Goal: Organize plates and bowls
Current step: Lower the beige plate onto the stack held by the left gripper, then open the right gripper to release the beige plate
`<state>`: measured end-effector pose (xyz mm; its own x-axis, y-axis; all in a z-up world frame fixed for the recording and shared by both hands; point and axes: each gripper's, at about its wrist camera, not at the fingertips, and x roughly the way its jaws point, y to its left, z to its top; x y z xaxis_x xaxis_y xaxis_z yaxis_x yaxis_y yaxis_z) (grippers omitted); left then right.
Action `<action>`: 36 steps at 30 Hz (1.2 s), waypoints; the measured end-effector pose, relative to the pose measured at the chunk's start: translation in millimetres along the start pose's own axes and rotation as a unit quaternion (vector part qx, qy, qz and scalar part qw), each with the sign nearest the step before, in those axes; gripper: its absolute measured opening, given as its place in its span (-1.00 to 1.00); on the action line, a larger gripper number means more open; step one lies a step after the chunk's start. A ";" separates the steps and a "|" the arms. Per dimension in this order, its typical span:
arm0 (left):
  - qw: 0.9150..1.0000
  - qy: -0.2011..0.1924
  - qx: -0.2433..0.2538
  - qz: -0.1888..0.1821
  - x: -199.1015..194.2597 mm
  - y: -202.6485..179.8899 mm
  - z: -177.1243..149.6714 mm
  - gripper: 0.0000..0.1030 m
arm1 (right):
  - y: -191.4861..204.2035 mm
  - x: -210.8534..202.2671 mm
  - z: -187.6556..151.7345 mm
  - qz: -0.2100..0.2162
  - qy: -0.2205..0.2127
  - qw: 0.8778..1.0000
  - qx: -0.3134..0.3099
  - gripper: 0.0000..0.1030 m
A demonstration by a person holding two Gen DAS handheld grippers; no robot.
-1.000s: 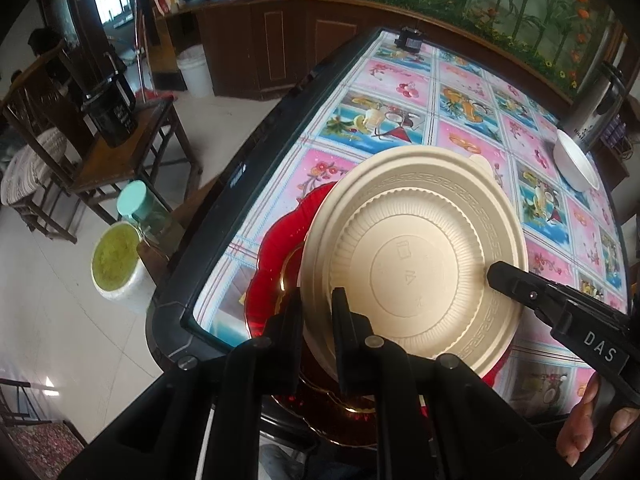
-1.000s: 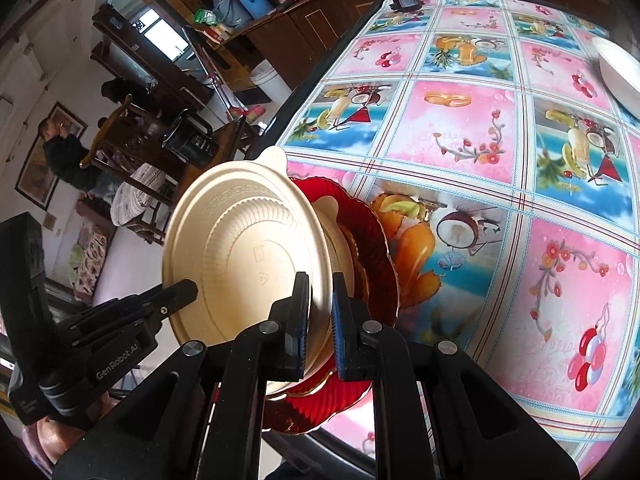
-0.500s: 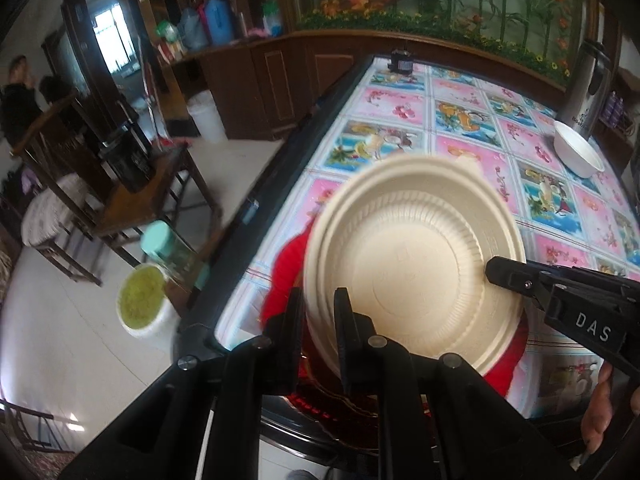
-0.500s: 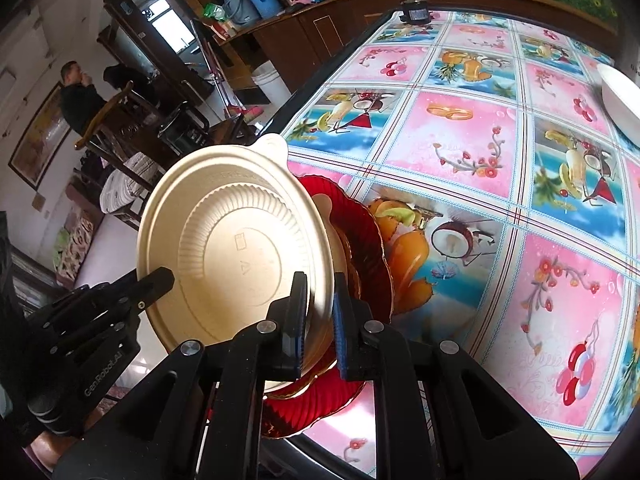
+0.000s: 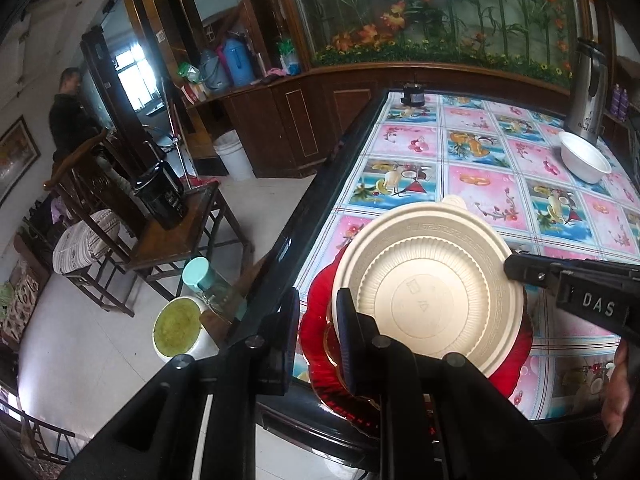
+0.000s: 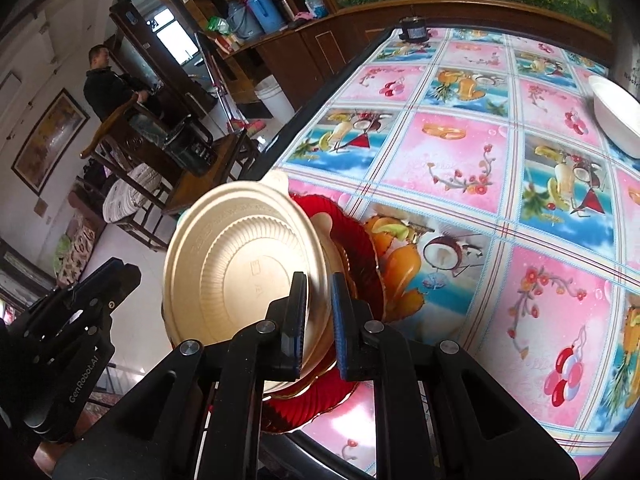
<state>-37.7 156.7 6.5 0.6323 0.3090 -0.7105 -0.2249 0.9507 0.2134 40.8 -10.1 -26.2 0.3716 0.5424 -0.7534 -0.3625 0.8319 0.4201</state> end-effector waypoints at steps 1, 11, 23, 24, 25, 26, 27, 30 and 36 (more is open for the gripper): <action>1.000 -0.001 0.000 0.001 -1.4 -0.2 -0.2 -0.65 | -1.0 -1.7 0.1 0.002 -0.002 1.000 0.002 -0.77; 1.000 -0.018 -0.005 0.017 -14.4 -0.2 3.4 -0.39 | -13.2 -17.6 -0.2 0.006 -0.020 1.000 0.018 -0.77; 0.999 -0.038 -0.021 0.029 -25.1 -0.1 7.1 -0.12 | -35.1 -21.6 -2.1 0.012 -0.021 0.999 0.043 -0.75; 0.999 -0.039 -0.022 0.029 -26.0 -0.5 7.7 -0.09 | -36.3 -21.7 -2.0 0.013 -0.020 0.999 0.044 -0.75; 0.998 -0.041 -0.023 0.029 -27.0 -1.1 8.4 -0.08 | -38.5 -22.1 -2.5 0.013 -0.020 0.999 0.046 -0.75; 0.998 -0.042 -0.024 0.029 -27.8 -1.7 9.2 -0.07 | -39.9 -22.8 -2.8 0.013 -0.021 0.999 0.047 -0.75; 0.998 -0.044 -0.024 0.029 -28.6 -2.9 10.0 -0.07 | -41.9 -23.2 -3.3 0.013 -0.022 0.998 0.049 -0.75; 0.998 -0.047 -0.022 0.029 -31.2 -7.5 12.4 -0.06 | -49.5 -25.8 -3.6 0.014 -0.024 0.998 0.056 -0.75; 0.998 -0.054 -0.013 0.029 -36.7 -19.2 17.7 -0.05 | -65.0 -34.1 -2.6 0.016 -0.032 0.997 0.070 -0.75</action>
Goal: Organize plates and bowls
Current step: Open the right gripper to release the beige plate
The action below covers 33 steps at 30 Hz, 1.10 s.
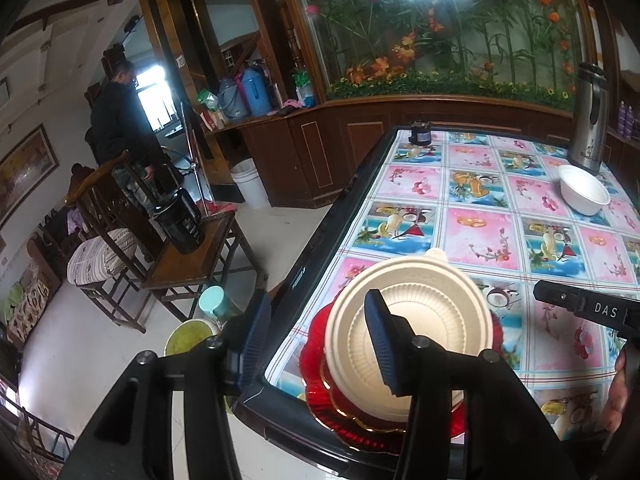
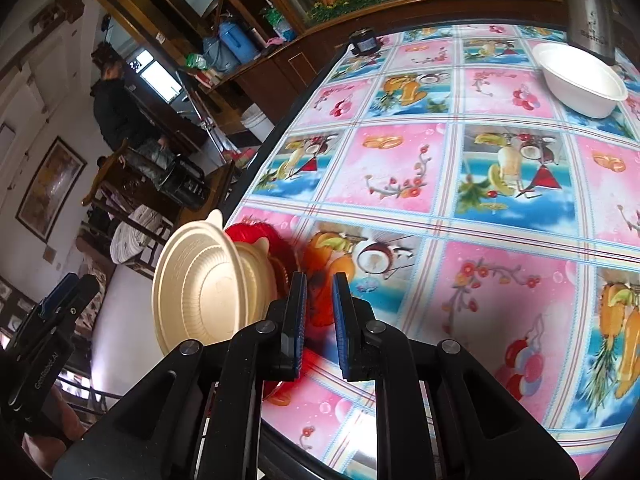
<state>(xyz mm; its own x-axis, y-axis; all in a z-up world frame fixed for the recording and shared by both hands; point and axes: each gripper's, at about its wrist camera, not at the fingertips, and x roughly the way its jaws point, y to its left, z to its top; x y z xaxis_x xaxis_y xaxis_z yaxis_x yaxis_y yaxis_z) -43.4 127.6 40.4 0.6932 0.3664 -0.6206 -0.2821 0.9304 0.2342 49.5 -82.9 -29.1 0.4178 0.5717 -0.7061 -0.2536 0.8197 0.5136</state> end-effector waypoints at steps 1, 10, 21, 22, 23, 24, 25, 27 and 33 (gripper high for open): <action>1.000 -0.001 0.001 0.000 -1.1 -1.9 1.1 -0.05 | -2.0 -1.3 0.1 0.000 -0.001 1.000 0.002 -0.75; 1.000 -0.006 0.014 0.001 -7.7 -21.3 9.9 -0.03 | -27.8 -11.2 2.7 0.009 -0.008 1.000 0.027 -0.75; 0.999 -0.018 0.038 0.002 -20.5 -52.1 21.8 -0.01 | -63.0 -31.7 8.0 0.017 -0.029 0.998 0.058 -0.75; 0.999 -0.019 0.041 0.002 -21.8 -54.8 22.9 0.00 | -66.2 -33.3 8.5 0.018 -0.030 0.998 0.061 -0.75; 0.999 -0.020 0.043 0.002 -22.1 -58.0 23.9 0.00 | -69.8 -35.5 9.2 0.020 -0.032 0.997 0.064 -0.75; 0.999 -0.022 0.046 0.001 -23.5 -61.0 25.2 0.01 | -72.9 -37.6 9.7 0.020 -0.035 0.997 0.067 -0.75; 0.999 -0.023 0.047 0.001 -24.0 -63.9 26.4 0.02 | -75.7 -38.9 10.3 0.020 -0.037 0.997 0.069 -0.75; 0.998 -0.025 0.051 0.002 -25.9 -70.2 28.5 0.03 | -82.8 -42.9 10.9 0.023 -0.040 0.996 0.076 -0.75; 0.997 -0.030 0.072 -0.004 -31.5 -95.2 34.3 0.05 | -104.9 -54.0 12.0 0.028 -0.048 0.994 0.095 -0.75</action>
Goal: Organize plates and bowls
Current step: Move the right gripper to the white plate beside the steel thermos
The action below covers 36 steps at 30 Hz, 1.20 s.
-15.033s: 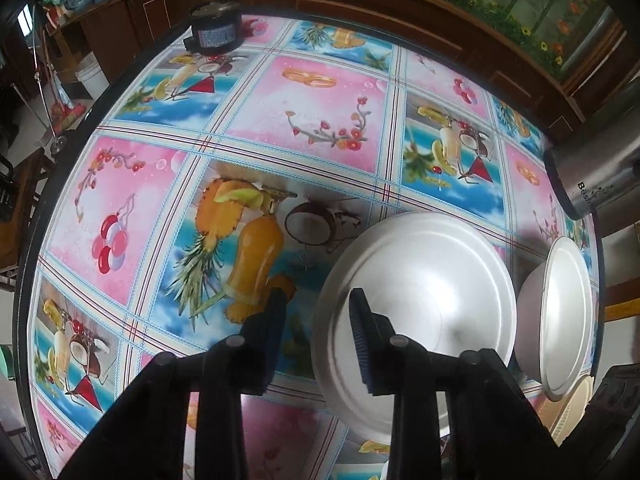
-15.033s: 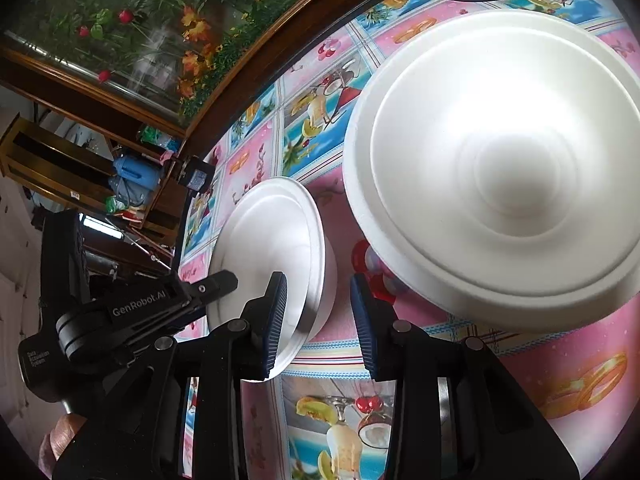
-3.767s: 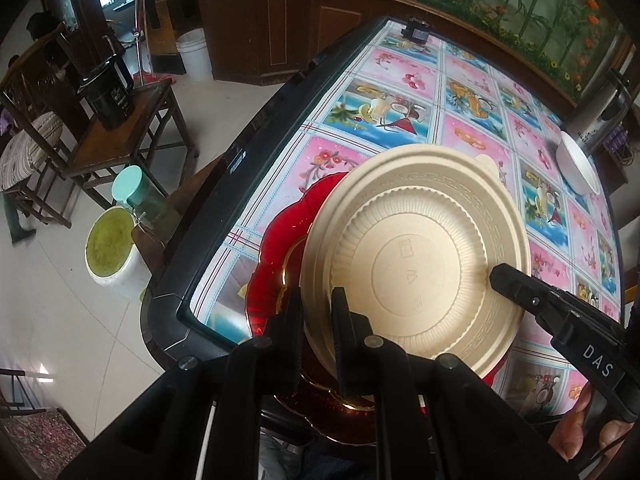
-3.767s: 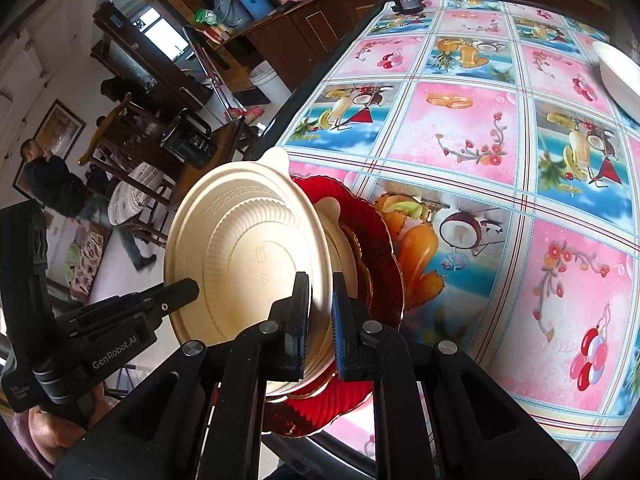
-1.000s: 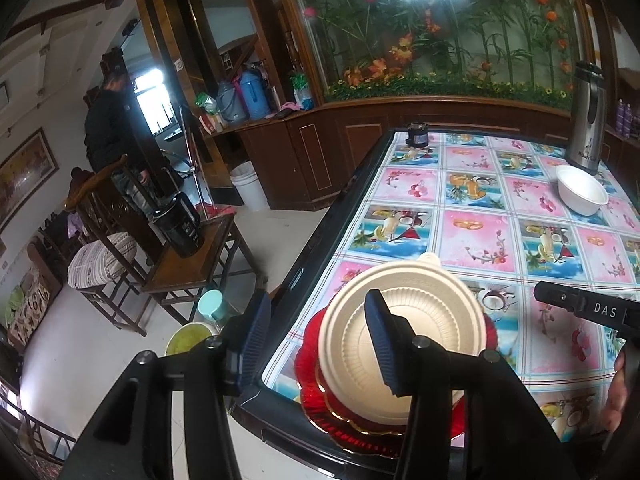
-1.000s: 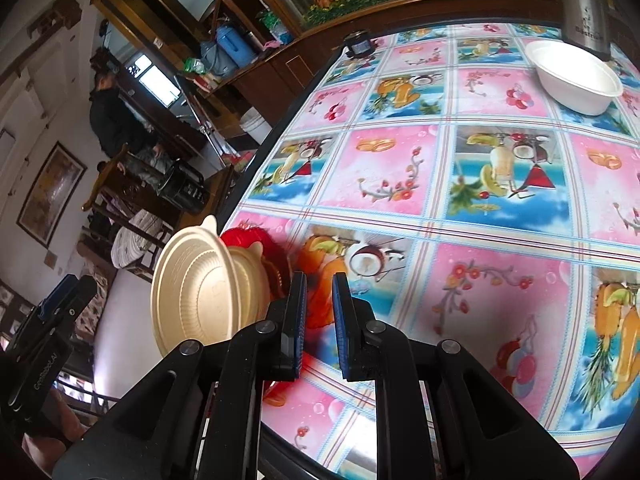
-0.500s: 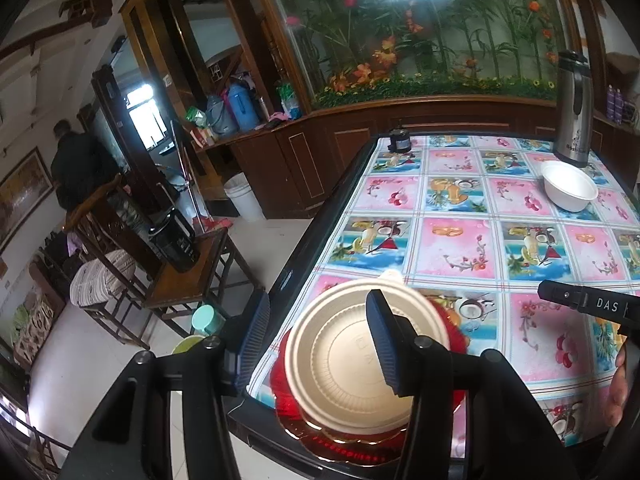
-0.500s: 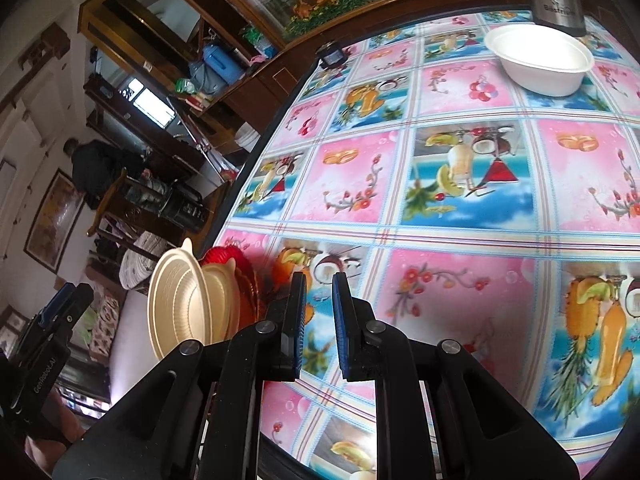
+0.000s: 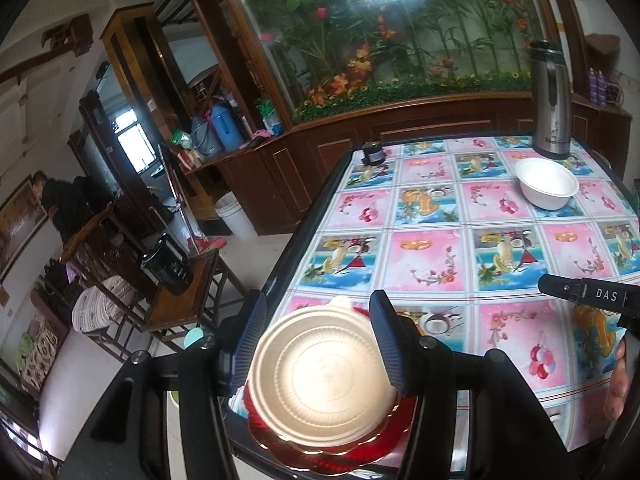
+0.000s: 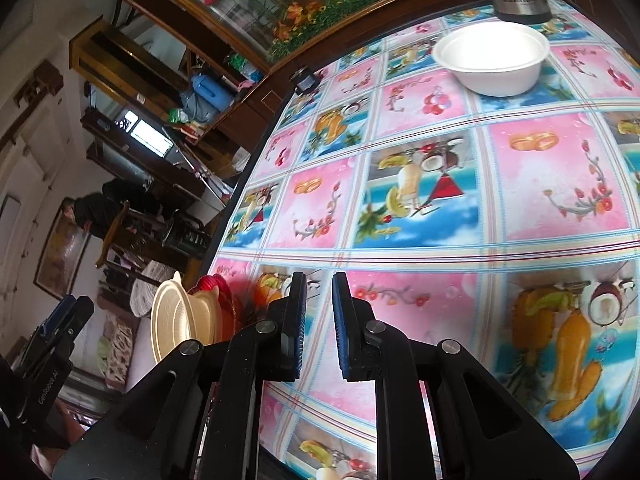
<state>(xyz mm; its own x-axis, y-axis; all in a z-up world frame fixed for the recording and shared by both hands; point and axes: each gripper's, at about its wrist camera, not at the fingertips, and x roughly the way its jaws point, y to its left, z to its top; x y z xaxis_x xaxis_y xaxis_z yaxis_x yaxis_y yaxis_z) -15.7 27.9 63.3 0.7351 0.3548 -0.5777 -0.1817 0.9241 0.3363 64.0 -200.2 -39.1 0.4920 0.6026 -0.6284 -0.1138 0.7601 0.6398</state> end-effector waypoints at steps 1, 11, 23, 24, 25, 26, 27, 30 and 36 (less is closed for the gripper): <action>1.000 0.000 0.003 -0.006 -0.5 -5.8 3.1 0.06 | -4.3 -2.2 1.5 0.000 -0.002 1.000 0.003 -0.75; 0.988 0.035 -0.031 -0.145 21.9 -72.6 52.3 0.19 | -75.3 -52.0 37.0 -0.038 -0.063 0.996 0.057 -0.75; 0.971 0.078 -0.112 -0.196 106.9 -174.3 107.4 0.37 | -146.3 -92.4 119.4 -0.073 -0.122 0.984 0.107 -0.35; 0.969 0.085 -0.115 -0.201 114.1 -178.7 110.6 0.37 | -151.6 -90.8 127.4 -0.069 -0.123 0.983 0.113 -0.35; 0.968 0.092 -0.117 -0.204 122.6 -184.4 115.1 0.37 | -158.9 -87.1 137.7 -0.064 -0.121 0.983 0.124 -0.33; 0.967 0.100 -0.115 -0.203 132.8 -190.7 121.9 0.37 | -168.7 -80.8 150.0 -0.059 -0.114 0.982 0.141 -0.24; 0.967 0.104 -0.113 -0.203 140.0 -195.0 126.4 0.37 | -177.3 -73.7 159.2 -0.052 -0.106 0.980 0.159 -0.22; 0.966 0.125 -0.114 -0.196 165.5 -202.4 143.9 0.37 | -195.2 -55.4 186.9 -0.051 -0.095 0.977 0.187 -0.22; 0.957 0.134 -0.159 -0.204 192.6 -201.4 156.6 0.38 | -204.1 -36.4 212.7 -0.058 -0.091 0.967 0.232 -0.22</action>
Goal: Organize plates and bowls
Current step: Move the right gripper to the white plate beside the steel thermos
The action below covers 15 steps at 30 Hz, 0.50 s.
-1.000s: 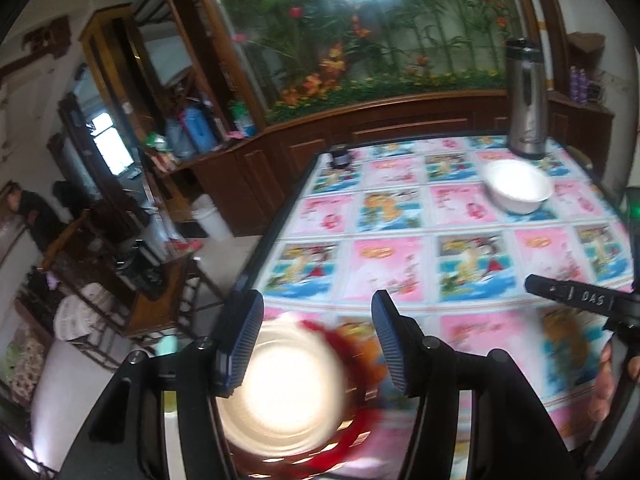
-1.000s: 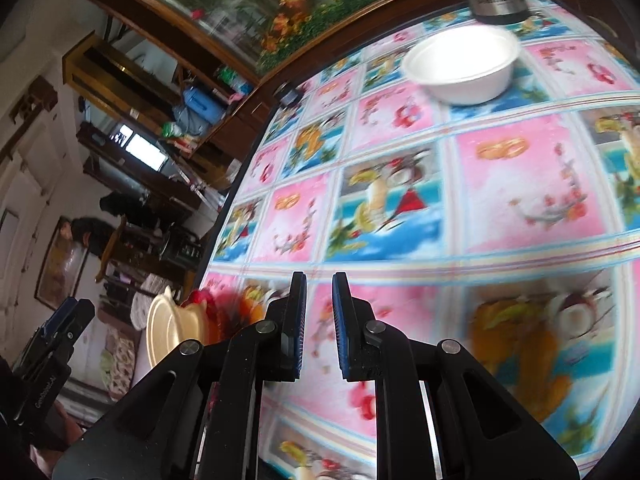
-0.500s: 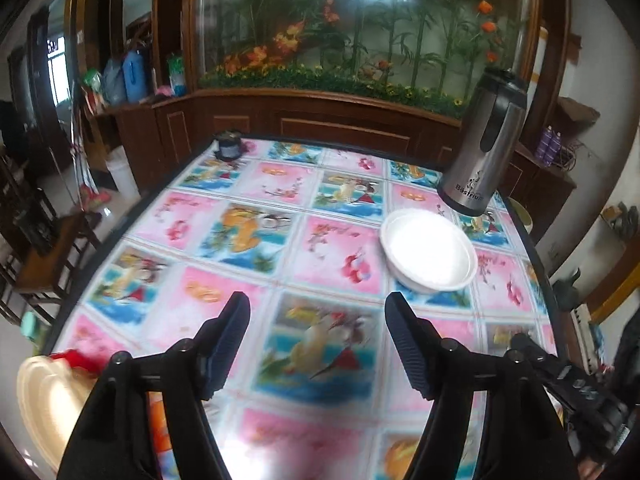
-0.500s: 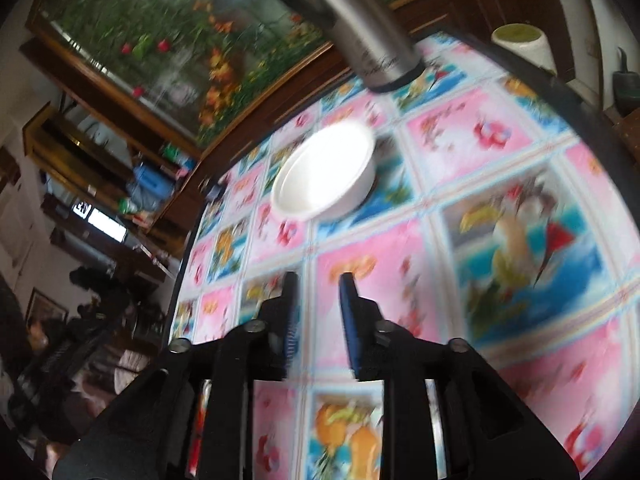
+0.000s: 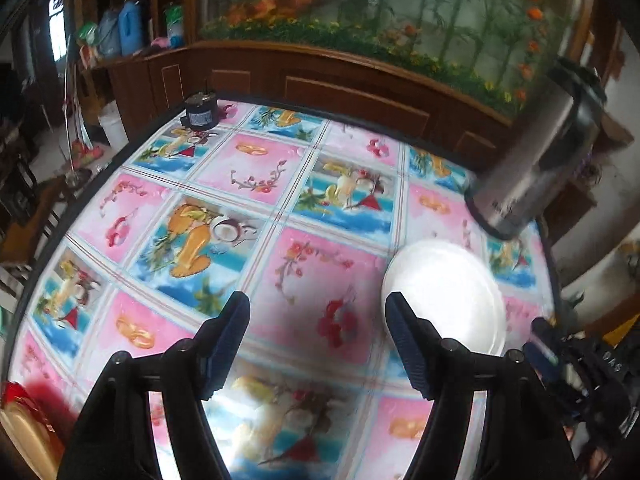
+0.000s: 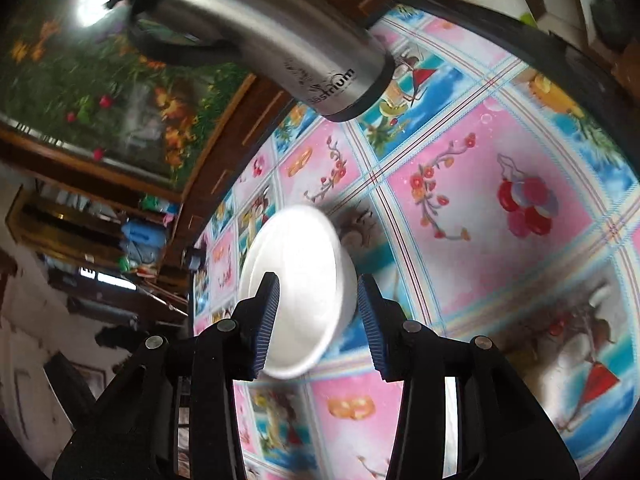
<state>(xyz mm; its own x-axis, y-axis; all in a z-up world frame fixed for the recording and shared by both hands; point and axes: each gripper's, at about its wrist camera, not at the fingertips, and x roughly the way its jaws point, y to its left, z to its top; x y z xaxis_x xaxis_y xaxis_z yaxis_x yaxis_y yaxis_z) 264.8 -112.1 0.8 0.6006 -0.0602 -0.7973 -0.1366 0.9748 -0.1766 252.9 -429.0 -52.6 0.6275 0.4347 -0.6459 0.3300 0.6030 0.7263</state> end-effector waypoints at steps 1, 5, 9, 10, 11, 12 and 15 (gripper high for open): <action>1.000 -0.002 -0.003 -0.002 1.3 -0.6 -0.1 0.41 | 2.8 0.6 -0.3 -0.005 -0.002 1.000 -0.009 -0.22; 1.000 -0.022 -0.014 -0.011 12.5 -8.5 -8.7 0.51 | 8.9 -2.1 1.0 -0.009 -0.007 0.999 -0.031 -0.22; 0.999 -0.014 -0.031 -0.020 29.7 -9.3 -8.5 0.52 | 18.6 -5.5 3.1 -0.037 -0.031 0.997 -0.061 -0.22; 0.999 -0.003 -0.024 -0.024 34.1 -11.4 -3.9 0.51 | 20.6 -3.2 4.4 -0.035 -0.034 0.997 -0.067 -0.22; 0.999 -0.001 -0.018 -0.028 36.2 -12.6 -0.7 0.52 | 22.9 -0.1 4.5 -0.028 -0.035 0.996 -0.075 -0.22; 0.999 -0.008 -0.015 -0.027 36.7 -13.0 1.6 0.52 | 23.9 4.7 4.3 -0.025 -0.034 0.996 -0.078 -0.22; 0.999 0.010 -0.016 -0.041 54.1 -10.4 2.1 0.56 | 21.2 21.5 2.4 -0.036 -0.001 0.996 -0.077 -0.22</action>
<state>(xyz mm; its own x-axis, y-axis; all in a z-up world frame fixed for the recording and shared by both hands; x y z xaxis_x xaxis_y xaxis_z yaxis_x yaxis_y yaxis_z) 300.3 -125.1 -39.3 0.5948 -0.1436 -0.7909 -0.1128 0.9593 -0.2590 275.1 -408.5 -50.6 0.6080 0.3844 -0.6946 0.2628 0.7282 0.6330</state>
